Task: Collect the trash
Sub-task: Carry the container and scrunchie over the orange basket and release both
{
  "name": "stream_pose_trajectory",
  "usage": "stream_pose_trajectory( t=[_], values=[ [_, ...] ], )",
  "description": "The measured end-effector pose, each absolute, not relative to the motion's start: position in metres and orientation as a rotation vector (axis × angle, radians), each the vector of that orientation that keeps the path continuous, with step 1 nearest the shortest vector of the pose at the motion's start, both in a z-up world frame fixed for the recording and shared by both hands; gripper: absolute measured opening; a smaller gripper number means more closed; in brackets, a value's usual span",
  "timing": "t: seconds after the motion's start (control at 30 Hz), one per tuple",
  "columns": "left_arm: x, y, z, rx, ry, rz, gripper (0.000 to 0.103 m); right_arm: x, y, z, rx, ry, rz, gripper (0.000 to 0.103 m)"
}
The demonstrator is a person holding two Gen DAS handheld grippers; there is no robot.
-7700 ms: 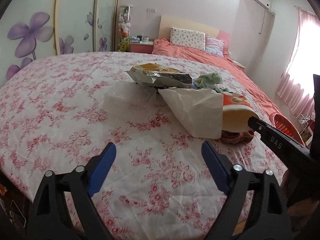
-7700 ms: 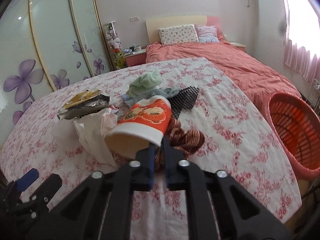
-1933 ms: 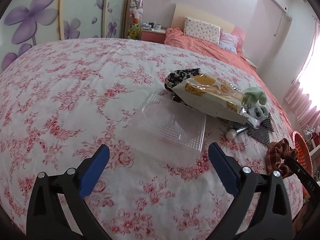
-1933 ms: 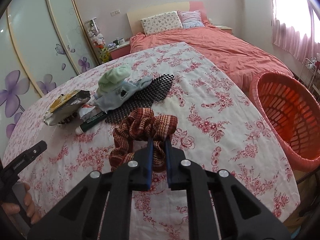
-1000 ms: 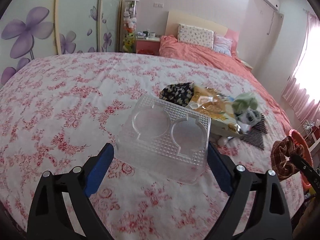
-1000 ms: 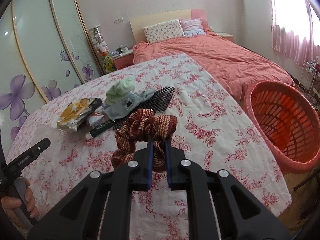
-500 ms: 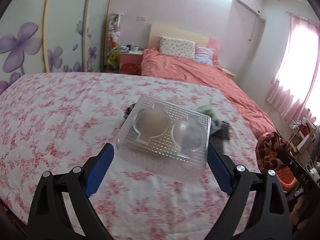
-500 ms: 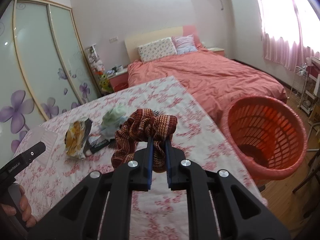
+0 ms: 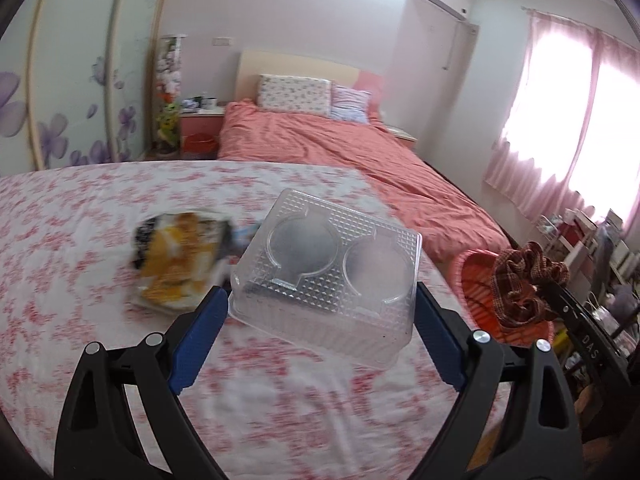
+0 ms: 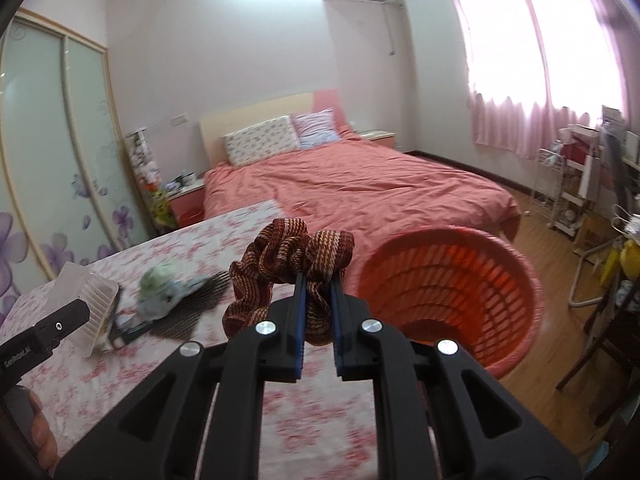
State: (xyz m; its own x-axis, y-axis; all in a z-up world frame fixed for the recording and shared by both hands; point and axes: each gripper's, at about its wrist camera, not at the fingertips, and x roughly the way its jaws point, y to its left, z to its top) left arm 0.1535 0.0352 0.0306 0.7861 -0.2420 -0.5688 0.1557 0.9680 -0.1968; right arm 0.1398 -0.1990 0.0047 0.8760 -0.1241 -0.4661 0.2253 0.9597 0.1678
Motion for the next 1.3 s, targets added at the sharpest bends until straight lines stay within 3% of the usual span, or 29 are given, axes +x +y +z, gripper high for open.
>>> stream_pose_trajectory(
  t=[0.8,1.3],
  values=[
    [0.179,-0.144,0.004,-0.024,0.678,-0.542,0.090,0.140,-0.327,-0.040,0.277,0.485,-0.476,0.012],
    [0.192,-0.189,-0.020,0.006,0.730,-0.612,0.090,0.157,-0.354,-0.057,0.285,0.517,-0.498,0.012]
  ],
)
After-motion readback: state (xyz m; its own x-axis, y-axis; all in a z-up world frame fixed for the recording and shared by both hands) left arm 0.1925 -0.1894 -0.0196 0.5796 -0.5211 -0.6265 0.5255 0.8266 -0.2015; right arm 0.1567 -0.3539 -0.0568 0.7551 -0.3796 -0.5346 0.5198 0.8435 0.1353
